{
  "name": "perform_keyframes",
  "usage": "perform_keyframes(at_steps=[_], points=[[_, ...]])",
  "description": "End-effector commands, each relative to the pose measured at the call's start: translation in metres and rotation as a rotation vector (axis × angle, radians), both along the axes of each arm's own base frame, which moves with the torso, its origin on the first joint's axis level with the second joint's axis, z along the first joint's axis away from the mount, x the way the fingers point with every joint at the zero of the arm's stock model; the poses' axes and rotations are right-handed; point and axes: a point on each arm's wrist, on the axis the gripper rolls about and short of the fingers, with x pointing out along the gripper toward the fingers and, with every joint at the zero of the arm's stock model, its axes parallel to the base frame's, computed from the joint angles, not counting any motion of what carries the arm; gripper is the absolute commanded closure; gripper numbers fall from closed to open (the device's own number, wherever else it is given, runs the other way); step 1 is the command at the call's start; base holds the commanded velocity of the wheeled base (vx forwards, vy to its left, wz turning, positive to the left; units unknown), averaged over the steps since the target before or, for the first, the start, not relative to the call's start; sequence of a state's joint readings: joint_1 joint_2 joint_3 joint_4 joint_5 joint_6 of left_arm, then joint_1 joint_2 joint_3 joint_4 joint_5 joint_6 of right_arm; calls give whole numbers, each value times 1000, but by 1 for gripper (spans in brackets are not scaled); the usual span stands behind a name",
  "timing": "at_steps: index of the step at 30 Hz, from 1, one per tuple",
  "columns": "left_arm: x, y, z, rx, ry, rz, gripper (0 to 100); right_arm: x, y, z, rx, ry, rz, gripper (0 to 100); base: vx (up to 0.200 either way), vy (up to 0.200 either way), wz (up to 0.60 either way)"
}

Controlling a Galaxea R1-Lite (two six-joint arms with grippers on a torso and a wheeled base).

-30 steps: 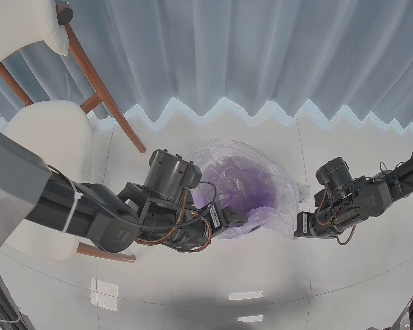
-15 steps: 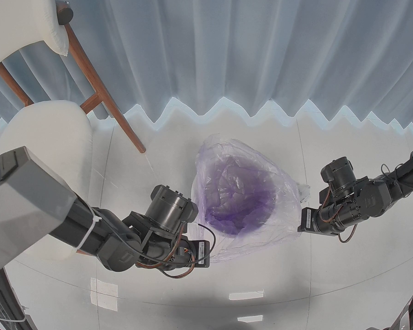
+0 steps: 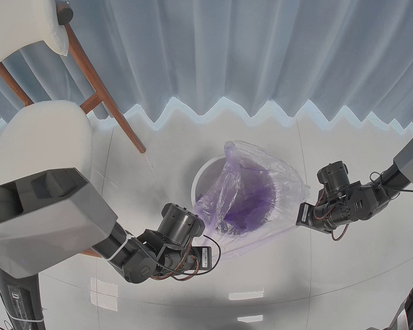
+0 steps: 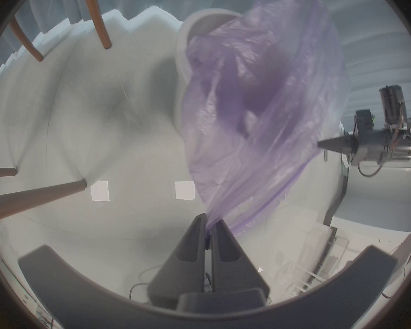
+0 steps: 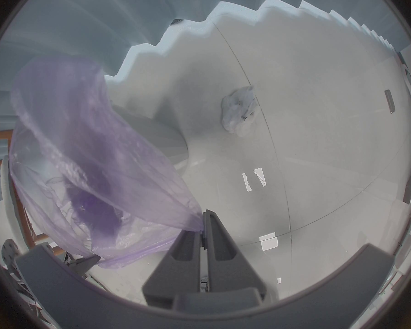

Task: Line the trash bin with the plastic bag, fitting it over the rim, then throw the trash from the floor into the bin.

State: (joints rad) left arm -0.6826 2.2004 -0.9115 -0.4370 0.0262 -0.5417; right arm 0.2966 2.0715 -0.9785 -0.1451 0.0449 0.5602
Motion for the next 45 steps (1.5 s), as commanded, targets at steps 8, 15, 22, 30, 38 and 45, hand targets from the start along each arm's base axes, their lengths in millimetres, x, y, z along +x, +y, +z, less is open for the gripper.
perform_keyframes(at_steps=[8,15,22,30,38,45], points=[[13,9,-31,43,-20,91,100,11,1,-32,-2,56,-58,100,0,0,0],[11,4,-41,56,-22,81,100,23,4,-46,6,12,-117,100,0,0,0],[15,1,-32,1,-104,91,0,22,6,-38,34,-44,-115,0,0,0,0],[-21,6,-6,-29,-206,-19,0,-14,-1,-9,57,-99,-42,0,0,0,0],[-29,13,42,-106,-393,-108,0,-15,-15,18,124,-285,-31,0,0,0,0],[-29,-10,69,-106,-552,-346,0,-5,-13,24,92,-387,31,0,0,0,0]])
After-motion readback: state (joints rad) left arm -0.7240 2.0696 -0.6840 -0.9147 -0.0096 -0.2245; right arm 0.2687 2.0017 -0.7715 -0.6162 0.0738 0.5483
